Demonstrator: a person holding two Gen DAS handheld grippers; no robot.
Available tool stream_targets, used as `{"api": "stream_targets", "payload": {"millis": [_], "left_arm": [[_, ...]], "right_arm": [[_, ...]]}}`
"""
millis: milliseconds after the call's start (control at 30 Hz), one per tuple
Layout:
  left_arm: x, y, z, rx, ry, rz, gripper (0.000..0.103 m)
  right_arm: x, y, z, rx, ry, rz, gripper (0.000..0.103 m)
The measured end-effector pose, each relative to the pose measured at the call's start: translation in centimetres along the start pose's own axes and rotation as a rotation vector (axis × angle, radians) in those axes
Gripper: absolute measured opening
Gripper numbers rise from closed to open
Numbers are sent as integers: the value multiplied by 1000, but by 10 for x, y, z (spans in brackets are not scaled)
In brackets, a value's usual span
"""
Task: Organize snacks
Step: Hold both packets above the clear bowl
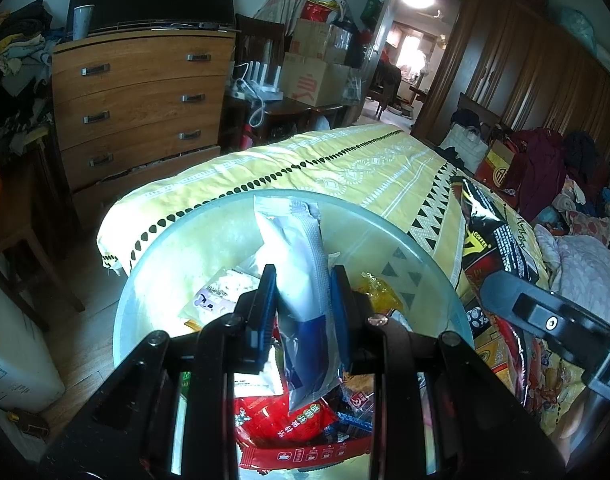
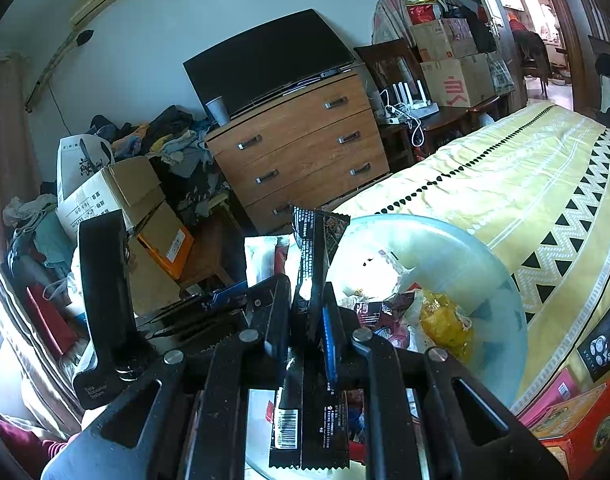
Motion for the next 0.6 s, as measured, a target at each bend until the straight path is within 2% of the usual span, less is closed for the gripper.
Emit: {"api": "stream_targets", "payload": {"millis": [600], "left_arm": [[4,0,-1,-2,4,-1,26]], "right_arm": [[-1,0,1,-7,5,-2,17]]}}
Point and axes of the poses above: each gripper's, at about its wrist camera, not at the fingertips, and z roughly the way its jaws point, y to its left, x to its underside, the point moved 6 cm from there along z, roughly the way its jaws point, and after that the axes turned 10 degrees about x, right-handed, at the moved point
